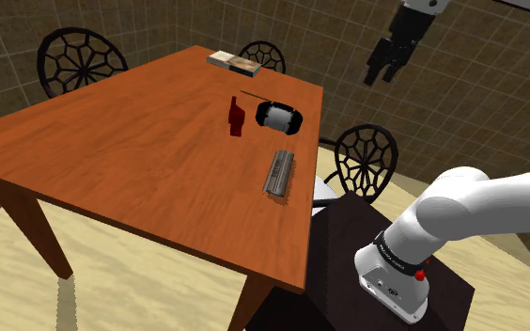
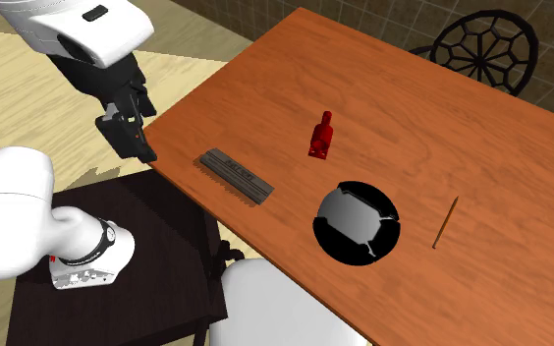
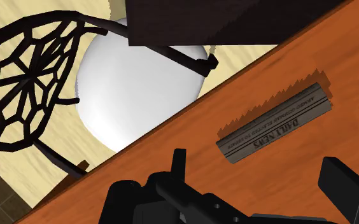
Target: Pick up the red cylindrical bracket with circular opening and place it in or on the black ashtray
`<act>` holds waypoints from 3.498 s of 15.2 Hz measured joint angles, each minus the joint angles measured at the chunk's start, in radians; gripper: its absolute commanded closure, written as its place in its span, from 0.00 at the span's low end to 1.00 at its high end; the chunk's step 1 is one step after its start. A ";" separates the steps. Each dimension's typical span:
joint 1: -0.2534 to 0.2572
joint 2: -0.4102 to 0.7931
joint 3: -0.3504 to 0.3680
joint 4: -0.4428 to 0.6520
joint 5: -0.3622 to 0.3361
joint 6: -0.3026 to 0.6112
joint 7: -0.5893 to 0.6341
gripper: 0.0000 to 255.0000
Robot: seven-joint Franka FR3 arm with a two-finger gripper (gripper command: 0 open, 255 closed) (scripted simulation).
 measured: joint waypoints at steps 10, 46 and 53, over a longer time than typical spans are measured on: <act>0.040 0.262 -0.001 0.036 -0.010 0.209 -0.071 0.00; 0.134 1.270 0.054 0.637 -0.083 0.562 -0.281 0.00; 0.135 1.270 0.055 0.635 -0.083 0.565 -0.280 1.00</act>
